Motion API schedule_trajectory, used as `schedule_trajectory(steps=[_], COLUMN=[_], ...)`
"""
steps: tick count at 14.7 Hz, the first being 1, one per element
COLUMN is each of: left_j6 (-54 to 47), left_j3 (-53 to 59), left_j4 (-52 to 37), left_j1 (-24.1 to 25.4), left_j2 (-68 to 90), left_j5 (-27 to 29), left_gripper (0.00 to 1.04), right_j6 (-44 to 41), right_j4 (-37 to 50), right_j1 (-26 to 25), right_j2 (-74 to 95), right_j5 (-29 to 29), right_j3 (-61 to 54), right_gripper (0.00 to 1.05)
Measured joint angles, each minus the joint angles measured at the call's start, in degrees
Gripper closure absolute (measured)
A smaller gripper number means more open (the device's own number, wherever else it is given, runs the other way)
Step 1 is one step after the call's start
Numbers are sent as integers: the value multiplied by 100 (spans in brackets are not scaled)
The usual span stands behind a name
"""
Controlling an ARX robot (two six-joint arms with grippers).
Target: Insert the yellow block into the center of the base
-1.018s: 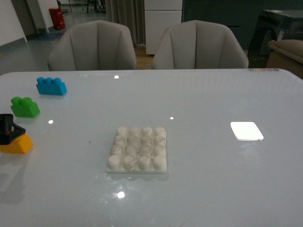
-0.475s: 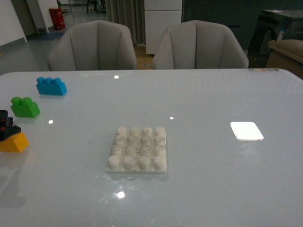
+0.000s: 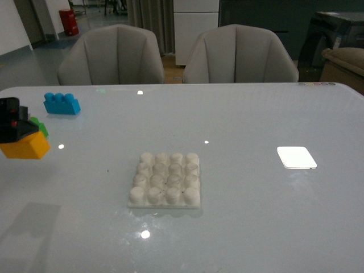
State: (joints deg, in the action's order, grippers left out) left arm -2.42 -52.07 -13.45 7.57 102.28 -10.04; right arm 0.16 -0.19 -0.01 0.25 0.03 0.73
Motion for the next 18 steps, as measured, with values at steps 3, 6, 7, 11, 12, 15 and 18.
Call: schedule_trajectory(steps=[3, 6, 7, 11, 12, 15, 18], left_j6=[680, 1462, 1727, 3189, 3418, 3856, 3792], left_j3=[590, 621, 608, -367, -625, -1137, -1263], left_j4=[157, 179, 179, 520, 638, 817, 634], left_j1=[-1064, -2194, -2540, -3871, -3912, -3971, -3974], left_j2=[-874, -1054, -1014, 422, 621, 1130, 1390], left_j5=[560, 1196, 1403, 2498, 2673, 3158, 3338], left_gripper=[46, 46, 46, 46, 46, 46, 46], right_j6=[0, 0, 0, 0, 0, 0, 0], right_j4=[0, 0, 0, 0, 0, 0, 0], right_j1=[0, 0, 0, 0, 0, 0, 0], right_j2=[0, 0, 0, 0, 0, 0, 0], right_j5=[0, 0, 0, 0, 0, 0, 0], right_j3=[-2, 0, -2, -2, 0, 0, -2], right_gripper=[6, 6, 6, 6, 6, 6, 6])
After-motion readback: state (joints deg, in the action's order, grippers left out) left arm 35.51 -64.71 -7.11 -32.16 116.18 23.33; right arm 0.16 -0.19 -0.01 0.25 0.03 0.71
